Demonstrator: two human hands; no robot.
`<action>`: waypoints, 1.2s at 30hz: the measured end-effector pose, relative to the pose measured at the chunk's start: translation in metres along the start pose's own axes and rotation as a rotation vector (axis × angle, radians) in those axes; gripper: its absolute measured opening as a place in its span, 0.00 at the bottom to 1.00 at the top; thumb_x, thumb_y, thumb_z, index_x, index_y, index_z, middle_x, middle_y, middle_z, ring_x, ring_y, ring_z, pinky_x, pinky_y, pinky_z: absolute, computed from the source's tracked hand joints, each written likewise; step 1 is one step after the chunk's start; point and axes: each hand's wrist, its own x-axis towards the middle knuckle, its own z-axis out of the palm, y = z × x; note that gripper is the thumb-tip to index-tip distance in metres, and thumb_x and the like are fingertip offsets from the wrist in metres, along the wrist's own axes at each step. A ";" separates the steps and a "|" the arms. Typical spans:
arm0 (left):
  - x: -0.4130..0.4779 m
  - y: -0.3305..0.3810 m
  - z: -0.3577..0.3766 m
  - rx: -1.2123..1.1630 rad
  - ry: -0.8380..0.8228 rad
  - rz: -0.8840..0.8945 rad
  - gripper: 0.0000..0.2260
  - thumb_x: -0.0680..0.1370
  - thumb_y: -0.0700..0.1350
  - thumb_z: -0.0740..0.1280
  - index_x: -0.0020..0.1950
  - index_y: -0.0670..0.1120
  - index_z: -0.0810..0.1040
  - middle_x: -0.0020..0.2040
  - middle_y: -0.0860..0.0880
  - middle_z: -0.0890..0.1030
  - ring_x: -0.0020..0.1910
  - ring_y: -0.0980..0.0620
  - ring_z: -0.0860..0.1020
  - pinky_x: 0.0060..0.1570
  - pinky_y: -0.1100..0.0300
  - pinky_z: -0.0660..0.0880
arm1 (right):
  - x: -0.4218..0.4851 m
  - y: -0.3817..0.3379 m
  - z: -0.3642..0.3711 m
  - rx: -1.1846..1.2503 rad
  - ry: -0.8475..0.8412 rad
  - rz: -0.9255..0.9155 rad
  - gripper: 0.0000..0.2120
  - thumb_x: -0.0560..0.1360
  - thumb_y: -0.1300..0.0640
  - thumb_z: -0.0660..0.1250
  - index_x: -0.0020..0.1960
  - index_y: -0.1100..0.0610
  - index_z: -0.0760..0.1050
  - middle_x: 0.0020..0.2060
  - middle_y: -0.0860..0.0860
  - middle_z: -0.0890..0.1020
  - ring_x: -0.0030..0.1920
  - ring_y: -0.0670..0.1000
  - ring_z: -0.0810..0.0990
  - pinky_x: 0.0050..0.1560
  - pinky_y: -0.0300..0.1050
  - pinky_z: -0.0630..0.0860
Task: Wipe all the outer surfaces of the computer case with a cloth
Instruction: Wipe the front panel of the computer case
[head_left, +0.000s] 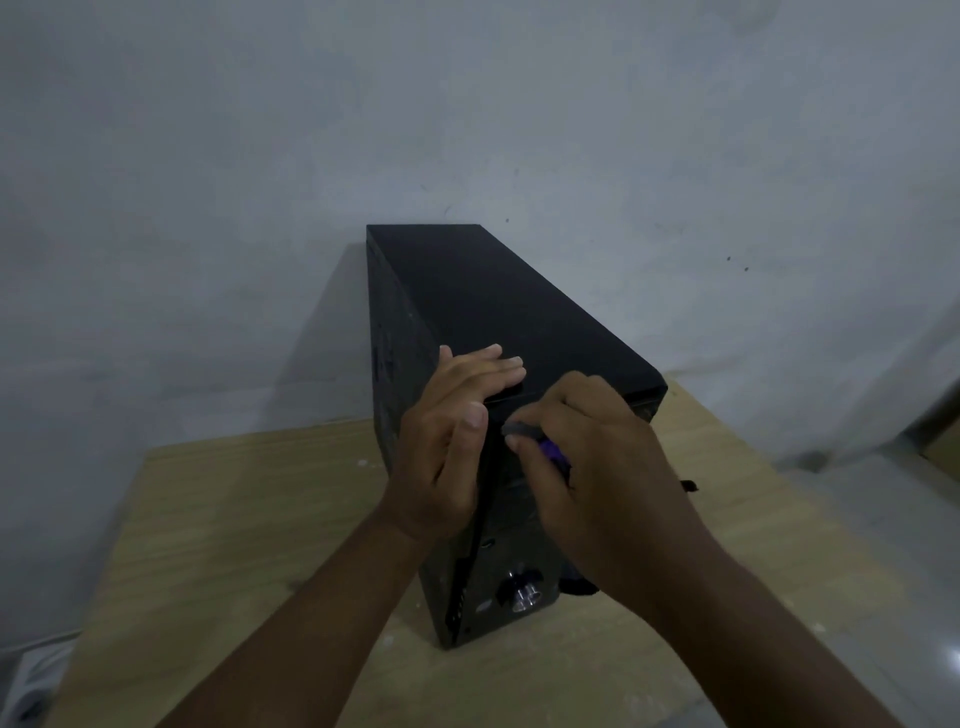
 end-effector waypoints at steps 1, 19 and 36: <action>0.000 0.000 0.000 -0.002 -0.002 -0.001 0.30 0.86 0.55 0.46 0.63 0.36 0.80 0.64 0.45 0.80 0.71 0.46 0.73 0.77 0.40 0.54 | 0.000 -0.003 0.002 -0.018 -0.011 -0.017 0.11 0.75 0.52 0.62 0.49 0.55 0.81 0.42 0.49 0.78 0.42 0.47 0.74 0.41 0.40 0.75; -0.001 0.001 0.006 -0.023 0.079 -0.026 0.24 0.85 0.47 0.49 0.59 0.36 0.81 0.61 0.43 0.82 0.69 0.46 0.75 0.77 0.40 0.56 | -0.005 0.020 0.000 -0.009 0.036 0.003 0.11 0.77 0.53 0.61 0.51 0.55 0.80 0.44 0.49 0.78 0.44 0.46 0.74 0.43 0.40 0.73; -0.004 0.009 0.037 0.068 0.242 -0.070 0.16 0.82 0.40 0.54 0.58 0.43 0.81 0.60 0.47 0.81 0.72 0.49 0.72 0.72 0.35 0.63 | -0.019 0.102 -0.007 0.034 0.285 0.098 0.04 0.77 0.61 0.69 0.50 0.60 0.80 0.43 0.52 0.79 0.44 0.51 0.77 0.44 0.41 0.74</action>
